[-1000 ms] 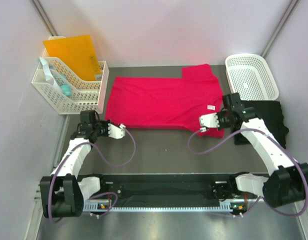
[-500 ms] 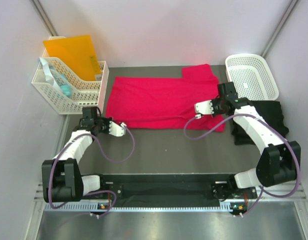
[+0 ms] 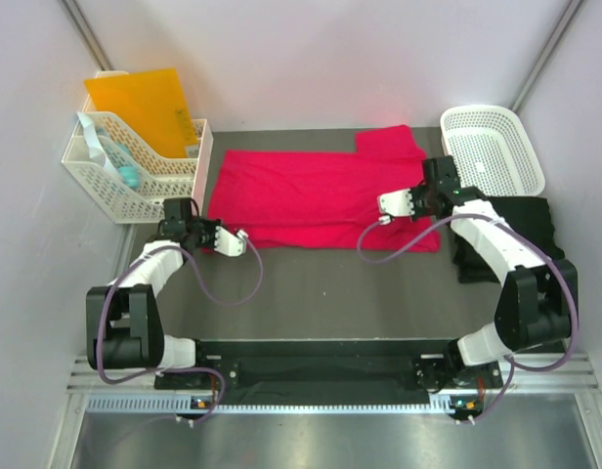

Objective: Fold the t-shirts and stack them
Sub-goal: Fold the tshirt

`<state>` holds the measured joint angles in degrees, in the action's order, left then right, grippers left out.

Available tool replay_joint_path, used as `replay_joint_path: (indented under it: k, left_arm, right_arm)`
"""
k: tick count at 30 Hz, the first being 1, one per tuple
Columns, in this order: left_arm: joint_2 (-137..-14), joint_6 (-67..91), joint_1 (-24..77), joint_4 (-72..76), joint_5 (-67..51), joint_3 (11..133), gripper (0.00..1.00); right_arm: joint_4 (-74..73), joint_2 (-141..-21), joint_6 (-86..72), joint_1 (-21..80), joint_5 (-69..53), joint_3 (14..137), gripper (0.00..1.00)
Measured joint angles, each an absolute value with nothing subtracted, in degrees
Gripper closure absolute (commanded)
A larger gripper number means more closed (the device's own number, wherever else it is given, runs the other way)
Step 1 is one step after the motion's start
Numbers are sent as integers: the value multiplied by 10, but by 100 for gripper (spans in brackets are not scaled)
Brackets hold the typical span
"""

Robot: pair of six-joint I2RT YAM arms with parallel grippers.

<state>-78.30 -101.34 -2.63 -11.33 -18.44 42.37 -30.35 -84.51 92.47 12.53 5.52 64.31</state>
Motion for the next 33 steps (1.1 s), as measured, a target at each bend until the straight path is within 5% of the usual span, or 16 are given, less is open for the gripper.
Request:
replay_joint_path:
  k: [33]
  left_arm:
    - [-885, -1032, -27, -41, -194, 469, 100]
  right_arm:
    - [-247, -911, 923, 116, 62, 665, 100]
